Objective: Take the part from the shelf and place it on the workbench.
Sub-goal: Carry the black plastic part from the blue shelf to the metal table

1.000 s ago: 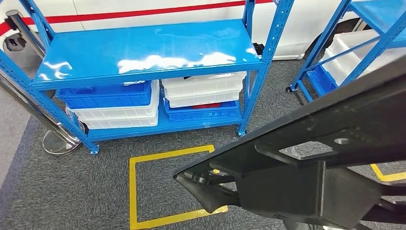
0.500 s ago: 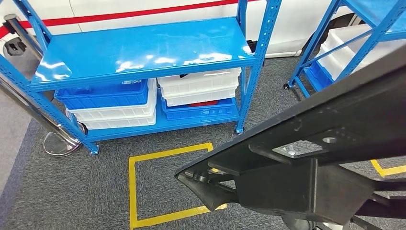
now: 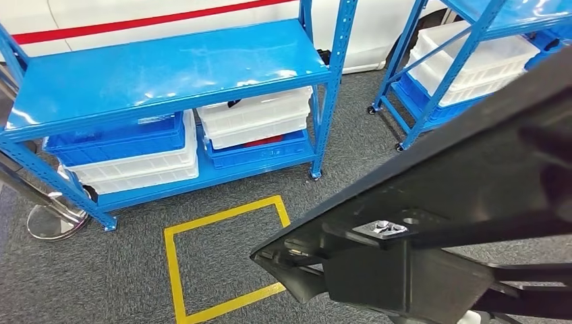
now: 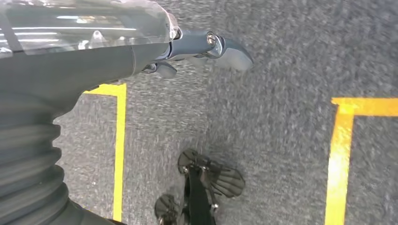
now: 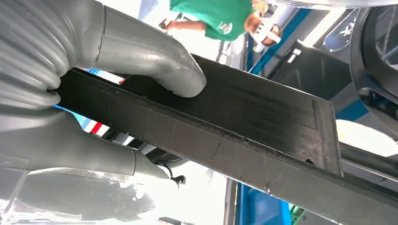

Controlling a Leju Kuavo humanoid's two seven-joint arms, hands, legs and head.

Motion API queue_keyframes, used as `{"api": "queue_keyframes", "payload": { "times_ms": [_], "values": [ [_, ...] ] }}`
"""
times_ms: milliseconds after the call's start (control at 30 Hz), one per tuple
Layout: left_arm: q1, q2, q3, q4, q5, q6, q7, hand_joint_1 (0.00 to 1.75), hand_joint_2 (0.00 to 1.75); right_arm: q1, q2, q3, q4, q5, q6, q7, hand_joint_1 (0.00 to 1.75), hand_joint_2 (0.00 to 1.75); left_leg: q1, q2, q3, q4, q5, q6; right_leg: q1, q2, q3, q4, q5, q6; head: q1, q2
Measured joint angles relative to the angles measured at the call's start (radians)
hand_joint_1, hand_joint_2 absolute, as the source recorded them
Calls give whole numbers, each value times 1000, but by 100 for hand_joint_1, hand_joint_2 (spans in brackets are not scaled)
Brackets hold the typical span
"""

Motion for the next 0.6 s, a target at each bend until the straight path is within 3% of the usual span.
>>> {"api": "queue_keyframes", "payload": {
  "times_ms": [67, 133, 200, 267, 333, 367, 400, 433, 500, 567, 600],
  "values": [
    [-2, 0, 0, 0, -1, 7, -8, 0, 175, 0, -1, 0, 0, 1, 0, 0, 175, 175, -5, 17, -1, 5, -1, -6, 8, -46, 73, -130, 38, -12, 0, 0],
    [-3, 0, -1, 0, -4, 16, -14, 0, 175, 0, -1, 1, -1, 4, 1, -1, 175, 175, -9, 33, -1, 7, 0, -16, 18, -69, 90, -177, 42, -24, -1, 0],
    [-4, 0, -3, 0, -10, 27, -19, 0, 175, 2, -1, 2, -2, 10, 1, -1, 175, 175, -10, 47, -2, 7, 0, -27, 17, -48, 82, -181, 50, -36, -1, 0],
    [-5, 0, -7, 0, -15, 35, -23, 0, 175, 5, -1, 5, -3, 14, 1, -1, 175, 175, -7, 18, -15, 40, -31, -36, 12, -28, 77, -186, 60, -49, -1, 0],
    [-3, 0, -9, 0, -18, 37, -25, 0, 175, 8, -1, 8, -3, 17, 2, -1, 175, 175, -5, -29, -58, 149, -102, -40, 12, -9, 70, -187, 68, -59, -2, 0],
    [-1, 1, -10, 0, -20, 38, -26, 0, 175, 10, -1, 10, -3, 18, 4, -1, 175, 175, -4, -39, -84, 215, -134, -40, 14, 2, 66, -186, 70, -62, -2, 0],
    [1, 1, -10, 0, -21, 39, -27, 0, 175, 11, 0, 12, -3, 18, 8, -1, 175, 175, -4, -45, -103, 266, -151, -40, 16, 14, 62, -184, 72, -64, -2, 0],
    [2, 2, -11, 0, -22, 39, -29, 0, 175, 13, 0, 14, -3, 19, 14, -1, 175, 175, -4, -47, -108, 282, -147, -38, 17, 27, 60, -182, 73, -64, -2, 0],
    [3, 2, -14, 0, -23, 41, -34, 0, 175, 14, 0, 18, -2, 20, 29, -1, 175, 175, -4, -59, -64, 201, -89, -32, 18, 52, 58, -176, 73, -64, -2, 0],
    [1, 5, -16, 0, -23, 43, -39, 0, 175, 11, 1, 25, 0, 21, 42, -1, 175, 175, -3, -100, -2, 72, -38, -23, 18, 74, 55, -171, 74, -60, -1, 0],
    [1, 7, -17, 0, -23, 42, -41, 0, 175, 7, 1, 29, 2, 22, 45, -1, 175, 175, -4, -118, 15, 34, -29, -20, 17, 84, 49, -168, 76, -55, 0, 0]
  ]
}}
